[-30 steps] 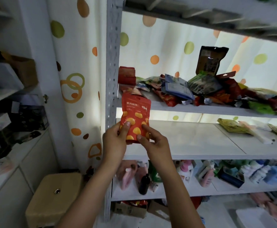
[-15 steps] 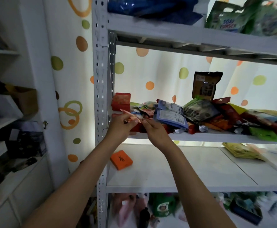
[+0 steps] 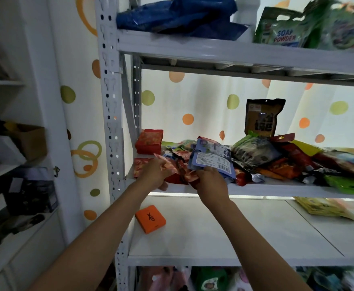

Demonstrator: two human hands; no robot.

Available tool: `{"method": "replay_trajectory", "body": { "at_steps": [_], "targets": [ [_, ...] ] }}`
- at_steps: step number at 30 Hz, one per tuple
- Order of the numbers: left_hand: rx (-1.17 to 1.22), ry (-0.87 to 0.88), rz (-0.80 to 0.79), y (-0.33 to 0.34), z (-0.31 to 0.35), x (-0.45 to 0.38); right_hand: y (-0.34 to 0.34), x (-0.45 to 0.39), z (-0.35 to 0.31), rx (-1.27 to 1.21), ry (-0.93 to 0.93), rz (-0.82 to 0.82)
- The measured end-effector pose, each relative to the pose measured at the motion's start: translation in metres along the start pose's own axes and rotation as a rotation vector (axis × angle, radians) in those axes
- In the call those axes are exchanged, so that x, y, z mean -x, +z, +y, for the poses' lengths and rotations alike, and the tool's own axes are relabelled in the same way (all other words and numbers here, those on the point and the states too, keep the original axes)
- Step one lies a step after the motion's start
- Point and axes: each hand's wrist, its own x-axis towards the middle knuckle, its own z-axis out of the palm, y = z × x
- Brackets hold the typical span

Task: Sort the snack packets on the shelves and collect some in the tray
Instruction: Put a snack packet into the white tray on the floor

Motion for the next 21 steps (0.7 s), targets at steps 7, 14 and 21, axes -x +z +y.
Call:
{"method": "replay_trajectory", "body": {
  "at_steps": [7,14,21],
  "targets": [
    [-0.181,-0.052,0.178,0.001,-0.012,-0.011,0.001,-0.009,0.001,0.08,-0.074,0.037],
    [-0.371,0.081,0.263,0.006,-0.009,-0.001,-0.013,-0.014,-0.012,0.016,-0.139,0.097],
    [-0.185,0.085,0.173,0.011,-0.001,0.019,-0.033,-0.009,-0.028,-0.14,-0.074,0.208]
  ]
}}
